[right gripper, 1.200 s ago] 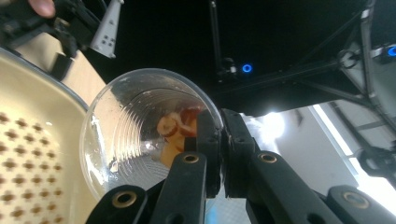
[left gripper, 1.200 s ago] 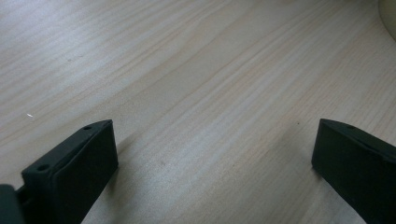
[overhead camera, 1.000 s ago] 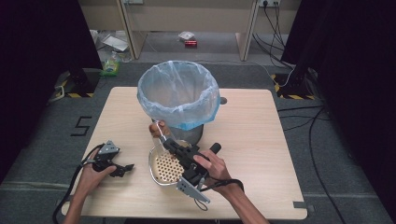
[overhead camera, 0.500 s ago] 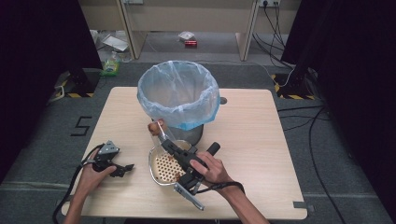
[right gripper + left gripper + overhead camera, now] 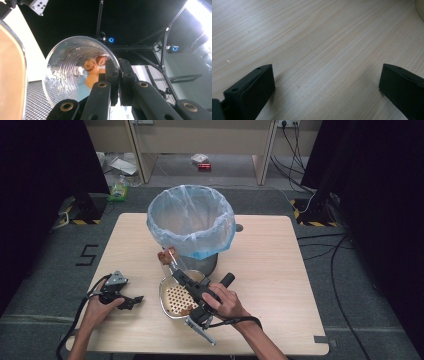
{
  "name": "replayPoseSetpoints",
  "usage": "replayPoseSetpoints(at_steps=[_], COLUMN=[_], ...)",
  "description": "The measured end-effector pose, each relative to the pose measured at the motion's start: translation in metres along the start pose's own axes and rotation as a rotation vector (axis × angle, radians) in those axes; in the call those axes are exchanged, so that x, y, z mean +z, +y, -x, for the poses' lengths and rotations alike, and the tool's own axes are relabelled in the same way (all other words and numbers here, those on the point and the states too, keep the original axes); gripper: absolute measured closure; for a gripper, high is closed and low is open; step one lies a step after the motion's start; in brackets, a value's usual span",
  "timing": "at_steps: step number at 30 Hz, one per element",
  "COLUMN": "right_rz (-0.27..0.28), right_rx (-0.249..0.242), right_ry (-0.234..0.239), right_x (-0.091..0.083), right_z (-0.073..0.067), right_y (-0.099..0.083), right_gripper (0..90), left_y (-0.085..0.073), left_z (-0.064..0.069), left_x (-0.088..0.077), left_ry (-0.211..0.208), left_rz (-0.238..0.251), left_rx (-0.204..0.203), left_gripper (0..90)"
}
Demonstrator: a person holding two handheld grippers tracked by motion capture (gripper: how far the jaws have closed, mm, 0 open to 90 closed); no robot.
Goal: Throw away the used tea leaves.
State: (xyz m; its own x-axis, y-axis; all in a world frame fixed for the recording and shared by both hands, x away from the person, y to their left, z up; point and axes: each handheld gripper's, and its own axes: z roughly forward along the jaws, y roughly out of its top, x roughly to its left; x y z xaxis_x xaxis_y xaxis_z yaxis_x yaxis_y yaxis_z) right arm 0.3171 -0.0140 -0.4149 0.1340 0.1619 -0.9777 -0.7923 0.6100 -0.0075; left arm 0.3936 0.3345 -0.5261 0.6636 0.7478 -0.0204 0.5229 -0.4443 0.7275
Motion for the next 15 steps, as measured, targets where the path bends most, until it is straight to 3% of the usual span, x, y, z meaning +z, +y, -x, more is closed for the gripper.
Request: replayPoseSetpoints(at_steps=[6,8,10,15], right_rz=[0.005,0.011,-0.004,0.0], right_rx=[-0.021,-0.047,-0.036,-0.011], right_ry=[-0.023,-0.029,-0.013,-0.051], right_x=[-0.0017,-0.0042,-0.0044,-0.0074], right_z=[-0.0025,-0.0009,-0.0013,0.0043], right_y=[0.0032,0.0053,0.002,0.0051], right_gripper=[88.0,88.1,88.0,88.1], left_y=[0.0,0.0,0.0,-0.0001], left_z=[0.0001,0.0001,0.0001,0.0001], left_x=[0.0,0.0,0.0,-0.0001], left_ry=[0.0,0.0,0.0,0.0], left_rz=[0.0,0.0,0.0,0.0], left_rx=[0.0,-0.001,0.0,0.0], left_gripper=[0.0,0.0,0.0,0.0])
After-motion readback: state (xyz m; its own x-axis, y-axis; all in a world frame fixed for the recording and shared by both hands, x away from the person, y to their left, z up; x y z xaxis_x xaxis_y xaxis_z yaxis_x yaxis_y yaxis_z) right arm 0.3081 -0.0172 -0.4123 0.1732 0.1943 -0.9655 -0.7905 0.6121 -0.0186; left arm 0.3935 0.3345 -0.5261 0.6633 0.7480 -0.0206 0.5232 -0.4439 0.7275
